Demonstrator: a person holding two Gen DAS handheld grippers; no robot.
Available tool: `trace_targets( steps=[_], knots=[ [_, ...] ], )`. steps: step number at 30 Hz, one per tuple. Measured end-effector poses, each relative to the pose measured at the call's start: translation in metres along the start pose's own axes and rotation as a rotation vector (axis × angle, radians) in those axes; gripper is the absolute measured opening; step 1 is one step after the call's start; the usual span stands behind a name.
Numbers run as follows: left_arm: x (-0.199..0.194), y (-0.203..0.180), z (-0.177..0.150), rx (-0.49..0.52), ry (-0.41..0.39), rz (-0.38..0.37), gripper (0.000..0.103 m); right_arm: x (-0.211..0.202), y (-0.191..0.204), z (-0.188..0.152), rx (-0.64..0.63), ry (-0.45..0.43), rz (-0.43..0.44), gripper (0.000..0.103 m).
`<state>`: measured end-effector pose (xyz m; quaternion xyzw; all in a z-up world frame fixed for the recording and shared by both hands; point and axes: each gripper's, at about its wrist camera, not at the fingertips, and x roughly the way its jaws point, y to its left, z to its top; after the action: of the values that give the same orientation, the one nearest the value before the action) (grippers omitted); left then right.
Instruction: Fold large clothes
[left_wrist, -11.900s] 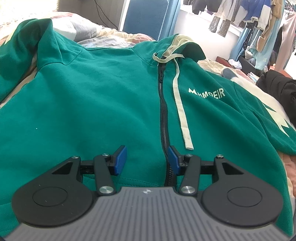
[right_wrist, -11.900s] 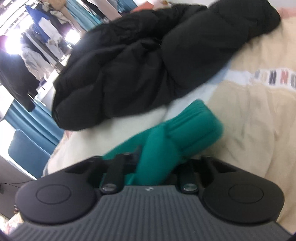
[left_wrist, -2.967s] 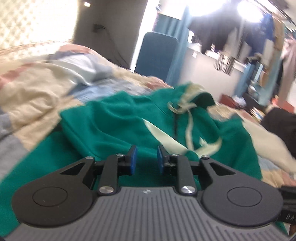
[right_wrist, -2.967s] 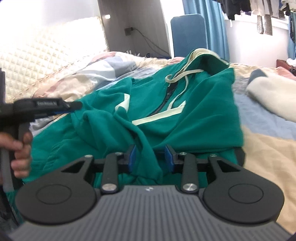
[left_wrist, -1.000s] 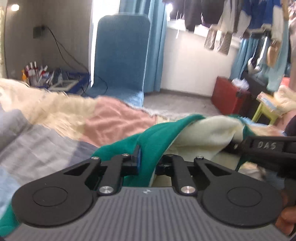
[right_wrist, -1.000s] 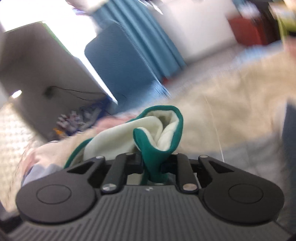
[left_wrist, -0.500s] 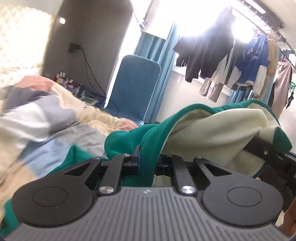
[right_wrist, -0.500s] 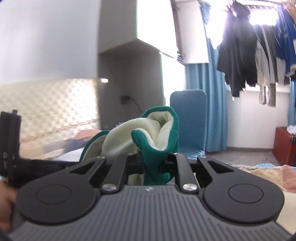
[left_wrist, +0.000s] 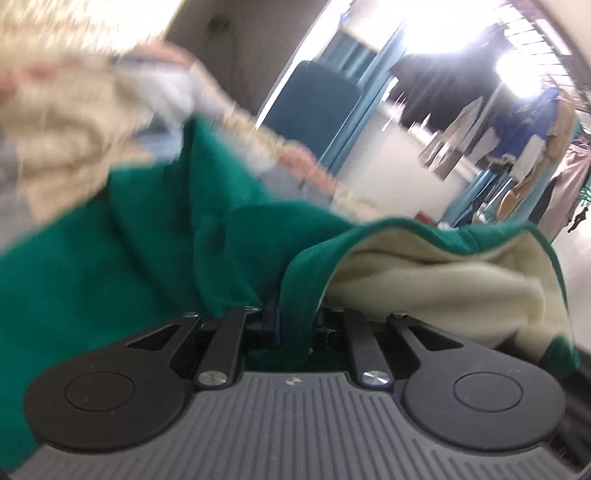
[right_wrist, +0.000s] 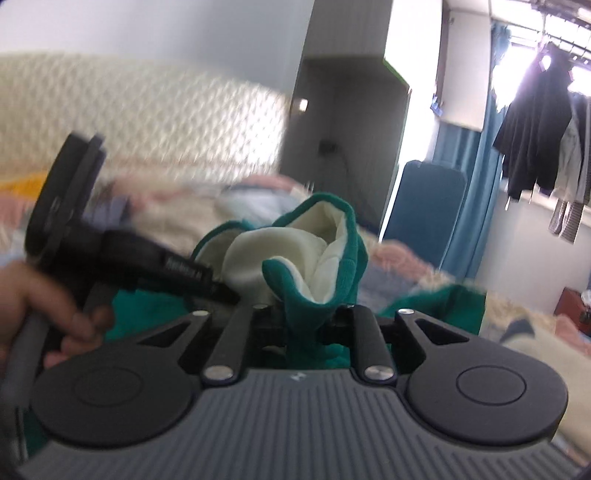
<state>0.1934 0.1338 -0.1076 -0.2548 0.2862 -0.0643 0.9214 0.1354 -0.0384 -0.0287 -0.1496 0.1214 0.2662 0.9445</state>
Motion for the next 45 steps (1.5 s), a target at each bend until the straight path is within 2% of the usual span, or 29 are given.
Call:
trace_targets(
  steps=[3,5,7,8,10,13,14,15,17,20,23,26,29,32,35,38,45],
  knots=[
    [-0.003,0.010,-0.008,-0.015,0.047,0.012,0.015,0.005,0.003,-0.018,0.023,0.063,0.002,0.020],
    [-0.013,0.015,-0.012,-0.015,0.043,0.012,0.022,0.002,0.000,-0.029,0.084,0.094,0.015,0.021],
    [-0.022,0.020,-0.015,-0.012,0.054,0.026,0.032,0.000,-0.001,-0.036,0.130,0.132,0.043,0.023],
    [-0.028,0.023,-0.017,-0.021,0.051,0.032,0.035,0.000,-0.003,-0.037,0.145,0.146,0.048,0.023],
    [-0.040,0.028,-0.019,-0.062,0.037,0.032,0.047,-0.001,-0.002,-0.038,0.151,0.173,0.056,0.025],
    [-0.057,0.032,-0.008,-0.108,-0.006,0.019,0.052,-0.007,0.001,-0.041,0.149,0.202,0.075,0.044],
    [-0.063,0.031,-0.004,-0.113,-0.029,0.014,0.053,-0.010,0.001,-0.041,0.154,0.210,0.099,0.056],
    [-0.070,0.032,-0.001,-0.114,-0.056,0.008,0.056,-0.015,0.001,-0.040,0.165,0.209,0.126,0.063],
    [-0.080,0.031,0.003,-0.105,-0.101,0.004,0.057,-0.024,0.003,-0.039,0.187,0.221,0.171,0.066],
    [-0.084,0.030,0.009,-0.103,-0.139,-0.007,0.057,-0.039,0.008,-0.034,0.206,0.219,0.232,0.066],
    [-0.079,0.026,0.012,-0.097,-0.114,-0.033,0.057,-0.054,0.008,-0.029,0.236,0.180,0.254,0.066],
    [-0.068,0.021,0.010,-0.066,-0.075,-0.048,0.057,-0.057,0.004,-0.023,0.278,0.134,0.225,0.066],
    [-0.051,0.019,0.009,-0.049,-0.030,-0.045,0.056,-0.048,0.001,-0.023,0.304,0.103,0.159,0.066],
    [-0.031,0.017,0.009,-0.023,0.020,-0.022,0.056,-0.029,-0.004,-0.028,0.323,0.125,0.090,0.065],
    [-0.011,0.018,0.008,0.004,0.084,-0.014,0.056,-0.007,-0.008,-0.036,0.340,0.147,0.049,0.047],
    [0.005,0.021,0.006,0.027,0.135,0.028,0.056,0.012,-0.011,-0.046,0.370,0.191,0.060,0.046],
    [0.028,0.027,0.000,0.037,0.220,0.096,0.057,0.033,0.003,-0.071,0.309,0.287,0.104,0.046]
  ],
)
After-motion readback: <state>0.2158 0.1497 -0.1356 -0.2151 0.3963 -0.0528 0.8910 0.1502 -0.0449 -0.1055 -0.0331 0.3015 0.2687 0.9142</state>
